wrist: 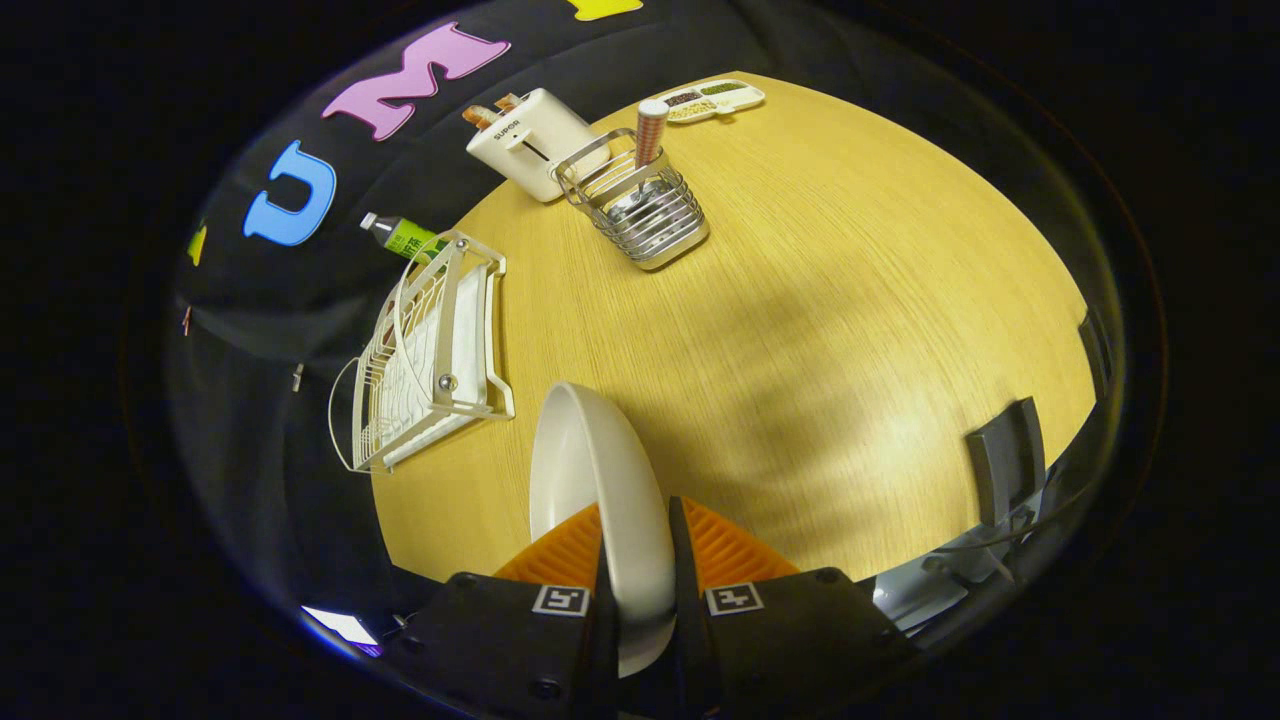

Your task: Take the plate from the dish rack, then take the spoon from the basket and place it into the plate.

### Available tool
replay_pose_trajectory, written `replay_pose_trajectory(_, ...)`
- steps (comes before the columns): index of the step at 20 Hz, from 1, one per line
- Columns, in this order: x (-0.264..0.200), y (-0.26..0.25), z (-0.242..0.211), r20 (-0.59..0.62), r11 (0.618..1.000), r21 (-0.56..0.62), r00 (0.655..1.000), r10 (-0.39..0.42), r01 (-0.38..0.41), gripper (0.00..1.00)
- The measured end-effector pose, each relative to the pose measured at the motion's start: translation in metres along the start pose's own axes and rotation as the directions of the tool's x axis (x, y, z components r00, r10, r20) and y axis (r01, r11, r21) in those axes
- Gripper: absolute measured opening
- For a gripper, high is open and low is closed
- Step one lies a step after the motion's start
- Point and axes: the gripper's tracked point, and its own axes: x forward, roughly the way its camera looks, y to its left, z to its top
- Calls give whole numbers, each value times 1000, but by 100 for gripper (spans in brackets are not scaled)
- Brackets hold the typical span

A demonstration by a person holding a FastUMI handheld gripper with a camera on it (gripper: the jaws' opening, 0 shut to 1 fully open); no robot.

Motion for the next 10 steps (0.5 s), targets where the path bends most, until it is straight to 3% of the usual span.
replay_pose_trajectory(5,10,-12,8,10,1000,14,1000,-27,27,31)
replay_pose_trajectory(6,9,-14,8,10,999,6,999,-34,34,39)
replay_pose_trajectory(9,4,-14,15,30,999,-29,999,-37,38,49)
replay_pose_trajectory(10,1,-16,21,50,997,-56,997,-50,53,57)
